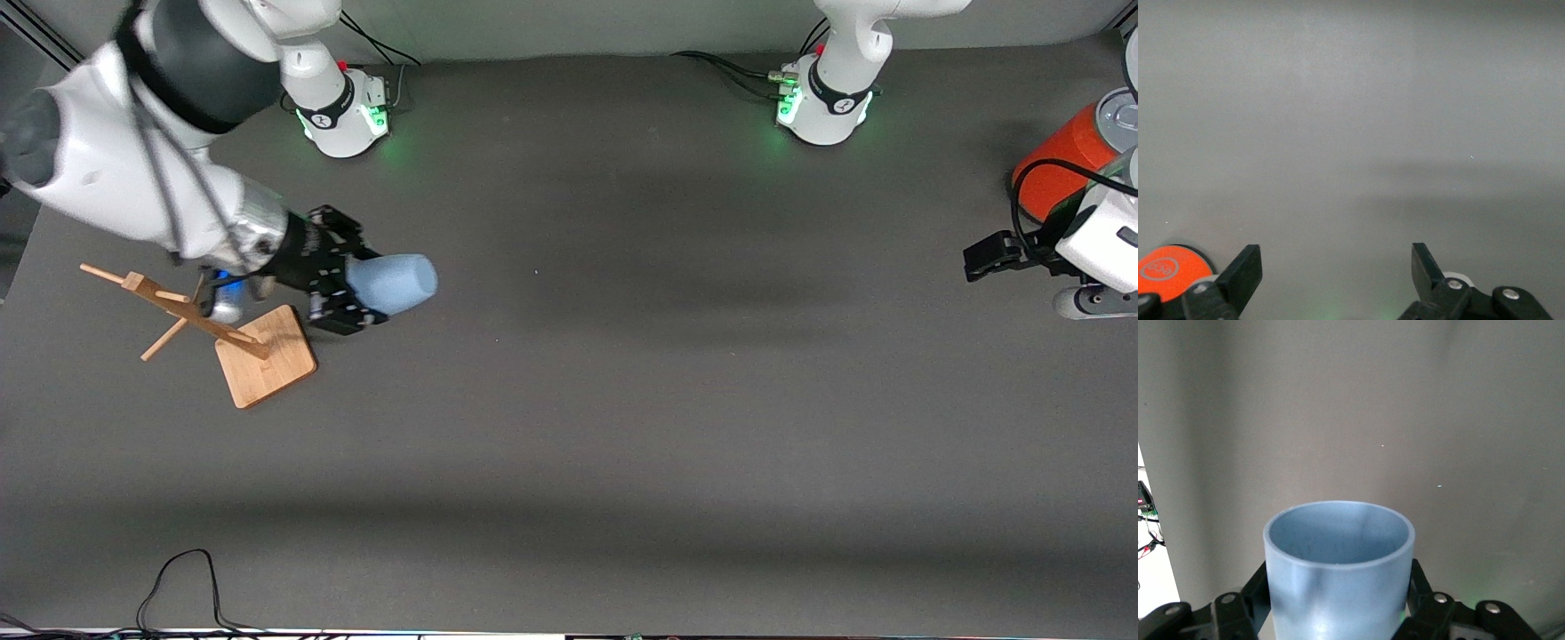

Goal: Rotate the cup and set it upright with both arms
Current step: 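Pull the blue cup off the stand peg with the right gripper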

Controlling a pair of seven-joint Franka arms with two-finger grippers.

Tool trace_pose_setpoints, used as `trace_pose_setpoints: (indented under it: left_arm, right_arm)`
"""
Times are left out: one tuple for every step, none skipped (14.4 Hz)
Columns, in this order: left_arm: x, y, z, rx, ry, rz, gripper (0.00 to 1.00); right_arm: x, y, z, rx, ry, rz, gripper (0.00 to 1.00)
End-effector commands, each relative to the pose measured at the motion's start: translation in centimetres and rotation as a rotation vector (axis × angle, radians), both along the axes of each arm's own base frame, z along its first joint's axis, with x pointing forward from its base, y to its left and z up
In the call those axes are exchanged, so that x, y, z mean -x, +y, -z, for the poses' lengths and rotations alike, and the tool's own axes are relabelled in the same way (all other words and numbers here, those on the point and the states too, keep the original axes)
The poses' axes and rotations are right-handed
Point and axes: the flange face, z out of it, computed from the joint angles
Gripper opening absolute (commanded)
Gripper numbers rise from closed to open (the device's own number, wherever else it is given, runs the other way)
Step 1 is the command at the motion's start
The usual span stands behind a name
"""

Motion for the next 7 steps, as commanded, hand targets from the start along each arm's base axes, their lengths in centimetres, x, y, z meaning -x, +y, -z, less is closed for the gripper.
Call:
trace_pose_setpoints:
  left_arm:
    - [0.0,-0.1,-0.1,-0.011,-0.012,0.015,1.0]
    - [0.0,-0.1,-0.1,-0.011,-0.012,0.015,1.0]
    - [0.0,-0.1,-0.1,-0.011,-0.012,0.015,1.0]
    - [0.0,-0.1,-0.1,-0.011,-0.012,0.015,1.0]
    - [0.0,-0.1,-0.1,-0.011,-0.012,0.015,1.0]
    - [0.0,-0.1,-0.1,-0.011,-0.012,0.015,1.0]
    - [0.0,-0.1,-0.1,-0.011,-0.012,0.015,1.0]
  right_arm:
    - [0.2,4.3,1.7,0.053,-0.034,0.021,0.62]
    - [0.4,5.6,2.2,0.073,-0.048,0.025,0.62]
    - [0.7,7.2,2.9,0.087,-0.062,0.03,0.62]
    - [1.3,8.9,3.7,0.098,-0.07,0.025,0.62]
    - [1.7,10.6,4.7,0.114,-0.08,0.025,0.62]
    - [2.1,12.0,5.7,0.134,-0.097,0.032,0.62]
    - [2.4,13.2,6.9,0.16,-0.106,0.034,0.62]
